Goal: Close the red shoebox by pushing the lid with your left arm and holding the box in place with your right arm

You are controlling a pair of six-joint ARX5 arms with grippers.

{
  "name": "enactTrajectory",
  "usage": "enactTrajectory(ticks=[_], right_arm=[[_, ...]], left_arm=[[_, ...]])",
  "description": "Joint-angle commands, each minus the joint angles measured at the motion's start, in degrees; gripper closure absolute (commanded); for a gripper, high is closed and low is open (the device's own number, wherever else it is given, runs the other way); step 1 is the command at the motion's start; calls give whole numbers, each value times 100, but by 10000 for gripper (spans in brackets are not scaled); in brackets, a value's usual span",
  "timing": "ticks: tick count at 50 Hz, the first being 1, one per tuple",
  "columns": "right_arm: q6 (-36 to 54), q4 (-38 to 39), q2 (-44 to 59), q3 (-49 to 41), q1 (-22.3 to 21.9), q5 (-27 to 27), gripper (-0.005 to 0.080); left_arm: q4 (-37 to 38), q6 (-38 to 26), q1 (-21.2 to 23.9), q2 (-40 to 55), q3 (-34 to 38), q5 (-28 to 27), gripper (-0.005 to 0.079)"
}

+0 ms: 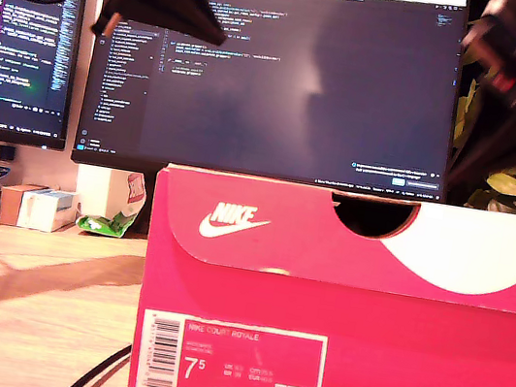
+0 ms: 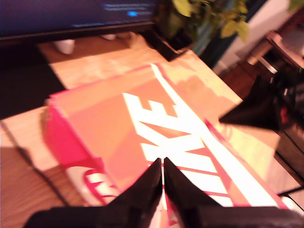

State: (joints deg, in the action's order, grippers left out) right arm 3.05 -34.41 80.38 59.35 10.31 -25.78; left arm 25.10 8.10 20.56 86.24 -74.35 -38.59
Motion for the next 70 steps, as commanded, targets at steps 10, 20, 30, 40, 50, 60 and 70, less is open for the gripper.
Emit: enactTrajectory(ticks=[10, 20, 30, 40, 50, 60, 70], right_arm=[[258, -175, 409, -31, 168, 393, 765], [363, -42, 507, -31, 168, 448, 765], [289, 671, 9, -31, 168, 645, 765], [291, 1008, -699, -31, 166, 1390, 765], [291, 1143, -1268, -31, 164, 2041, 765], [289, 1091, -1781, -33, 125, 2623, 765], [282, 929, -2205, -42, -52, 2918, 765]], left_arm=[[33, -120, -179, -39, -9, 103, 762], [76, -275, -273, -39, -9, 227, 762], [190, -721, -310, -280, -9, 920, 762], [448, -1115, -426, -710, -9, 1602, 762], [581, -1187, -739, -1005, -7, 1711, 762], [822, -1458, -1029, -1189, 2, 1969, 762], [933, -1572, -1322, -1292, 22, 2002, 762]])
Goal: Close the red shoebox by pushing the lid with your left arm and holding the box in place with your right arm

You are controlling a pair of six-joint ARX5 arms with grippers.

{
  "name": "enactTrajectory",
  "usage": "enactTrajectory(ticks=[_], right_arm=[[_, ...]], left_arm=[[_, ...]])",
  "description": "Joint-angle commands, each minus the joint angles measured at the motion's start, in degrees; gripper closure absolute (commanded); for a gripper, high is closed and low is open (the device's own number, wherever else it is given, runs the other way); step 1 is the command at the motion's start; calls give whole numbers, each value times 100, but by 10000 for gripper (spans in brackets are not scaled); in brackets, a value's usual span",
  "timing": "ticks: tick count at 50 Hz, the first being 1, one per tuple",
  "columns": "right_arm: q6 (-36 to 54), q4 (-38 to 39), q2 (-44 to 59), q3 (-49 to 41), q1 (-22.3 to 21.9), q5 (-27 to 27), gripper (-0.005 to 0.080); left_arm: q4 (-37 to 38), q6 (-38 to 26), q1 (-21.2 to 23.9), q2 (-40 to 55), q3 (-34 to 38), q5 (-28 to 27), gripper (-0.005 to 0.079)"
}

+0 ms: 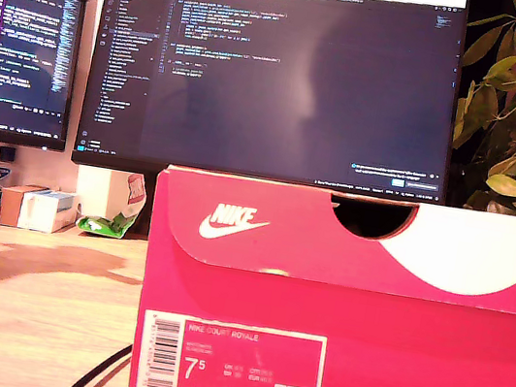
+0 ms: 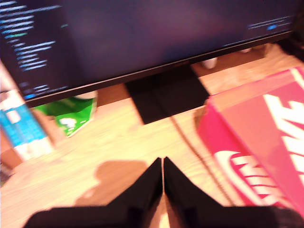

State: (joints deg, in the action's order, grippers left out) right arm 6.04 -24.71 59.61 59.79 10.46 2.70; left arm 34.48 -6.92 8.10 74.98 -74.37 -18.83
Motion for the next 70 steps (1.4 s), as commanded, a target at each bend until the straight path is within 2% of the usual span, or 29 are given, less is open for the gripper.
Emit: enactTrajectory(ticks=[1, 12, 24, 31, 47, 70], right_arm=[[-15, -74, -164, -85, -85, 87, 765], [-13, -170, -625, -85, -356, 94, 765], [273, -166, -1025, -87, -579, 85, 765], [278, -155, -1443, -90, -693, 87, 765], [227, -179, -2437, -697, -710, 66, 765], [234, -566, -3926, -1451, -686, 136, 765]], left_arm=[[0, -81, -92, -190, 31, 26, 762], [-33, -103, -273, -579, 177, 275, 762], [-127, -74, -614, -1226, 516, 284, 762], [-68, -144, -634, -1606, 625, 282, 762], [59, -212, -643, -2426, 1073, 256, 762], [326, -151, -647, -4194, 2238, 345, 762]])
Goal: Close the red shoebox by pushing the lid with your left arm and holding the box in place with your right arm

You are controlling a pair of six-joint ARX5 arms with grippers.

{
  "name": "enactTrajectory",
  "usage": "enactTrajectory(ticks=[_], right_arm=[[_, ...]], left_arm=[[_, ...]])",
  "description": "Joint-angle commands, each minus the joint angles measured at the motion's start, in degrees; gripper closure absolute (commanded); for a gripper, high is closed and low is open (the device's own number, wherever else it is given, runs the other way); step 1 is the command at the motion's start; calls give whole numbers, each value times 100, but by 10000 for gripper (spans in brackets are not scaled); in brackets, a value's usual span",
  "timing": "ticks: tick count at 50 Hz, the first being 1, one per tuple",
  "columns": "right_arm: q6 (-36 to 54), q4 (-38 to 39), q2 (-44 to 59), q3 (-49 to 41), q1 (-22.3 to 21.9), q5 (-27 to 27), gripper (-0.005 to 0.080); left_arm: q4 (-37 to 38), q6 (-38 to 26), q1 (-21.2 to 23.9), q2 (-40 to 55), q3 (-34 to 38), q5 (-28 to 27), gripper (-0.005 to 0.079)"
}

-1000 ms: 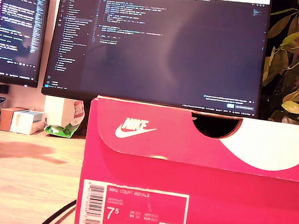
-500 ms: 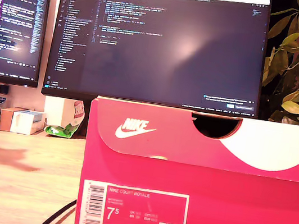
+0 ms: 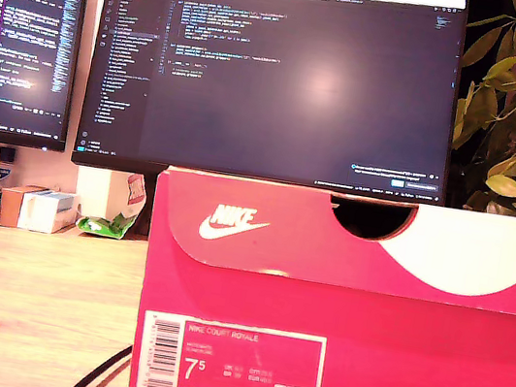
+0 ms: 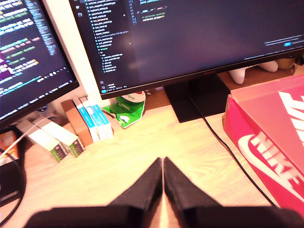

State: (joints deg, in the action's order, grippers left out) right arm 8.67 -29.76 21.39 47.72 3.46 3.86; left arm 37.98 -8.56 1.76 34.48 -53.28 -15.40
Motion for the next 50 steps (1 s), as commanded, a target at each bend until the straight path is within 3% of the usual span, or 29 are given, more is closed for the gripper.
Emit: enactTrajectory(ticks=[1, 17, 50], right_arm=[[-31, -107, -170, -273, 13, 20, 765], [-160, -673, -1303, -393, 13, 13, 765], [-181, -1305, -2122, -393, 13, 17, 765]], left_arm=[[-11, 33, -15, -195, 153, 4, 762], [514, 103, -15, -977, 337, 92, 762], [1178, 234, -15, -2267, 437, 415, 762]])
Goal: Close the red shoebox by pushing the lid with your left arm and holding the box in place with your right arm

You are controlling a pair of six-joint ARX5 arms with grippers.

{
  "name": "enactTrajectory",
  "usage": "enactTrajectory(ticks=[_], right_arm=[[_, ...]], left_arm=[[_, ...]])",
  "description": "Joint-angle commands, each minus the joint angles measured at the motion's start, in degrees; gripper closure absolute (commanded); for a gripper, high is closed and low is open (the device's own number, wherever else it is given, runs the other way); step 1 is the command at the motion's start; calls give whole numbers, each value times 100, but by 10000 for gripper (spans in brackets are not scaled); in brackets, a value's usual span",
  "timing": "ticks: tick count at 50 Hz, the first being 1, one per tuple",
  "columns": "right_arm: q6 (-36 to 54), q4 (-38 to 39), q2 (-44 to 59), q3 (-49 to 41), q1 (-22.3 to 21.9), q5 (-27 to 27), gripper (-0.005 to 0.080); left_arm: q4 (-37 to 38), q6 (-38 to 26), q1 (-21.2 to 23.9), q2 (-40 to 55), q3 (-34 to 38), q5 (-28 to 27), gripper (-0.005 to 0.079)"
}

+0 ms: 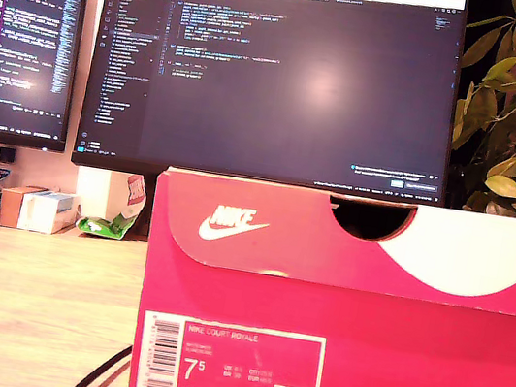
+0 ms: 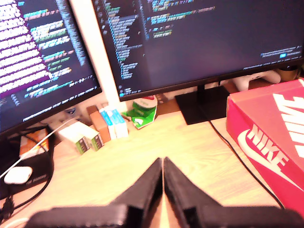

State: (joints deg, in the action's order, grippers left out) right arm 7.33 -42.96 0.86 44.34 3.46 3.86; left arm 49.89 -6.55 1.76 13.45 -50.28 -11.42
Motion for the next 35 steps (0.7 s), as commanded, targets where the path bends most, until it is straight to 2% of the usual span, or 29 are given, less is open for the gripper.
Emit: enactTrajectory(ticks=[1, 14, 24, 35], right_arm=[[-46, 0, -70, -55, 11, 17, 765], [-177, 87, -70, -247, 13, -92, 765], [-232, 619, -70, -520, 13, -212, 765], [-262, 1117, -70, -1043, 13, -376, 765]], left_arm=[[-15, 39, -15, -214, 151, 26, 762], [-50, 219, -15, -890, 555, 59, 762], [-439, 356, -15, -1381, 1069, 118, 762], [-918, 356, -15, -1394, 1416, 111, 762]])
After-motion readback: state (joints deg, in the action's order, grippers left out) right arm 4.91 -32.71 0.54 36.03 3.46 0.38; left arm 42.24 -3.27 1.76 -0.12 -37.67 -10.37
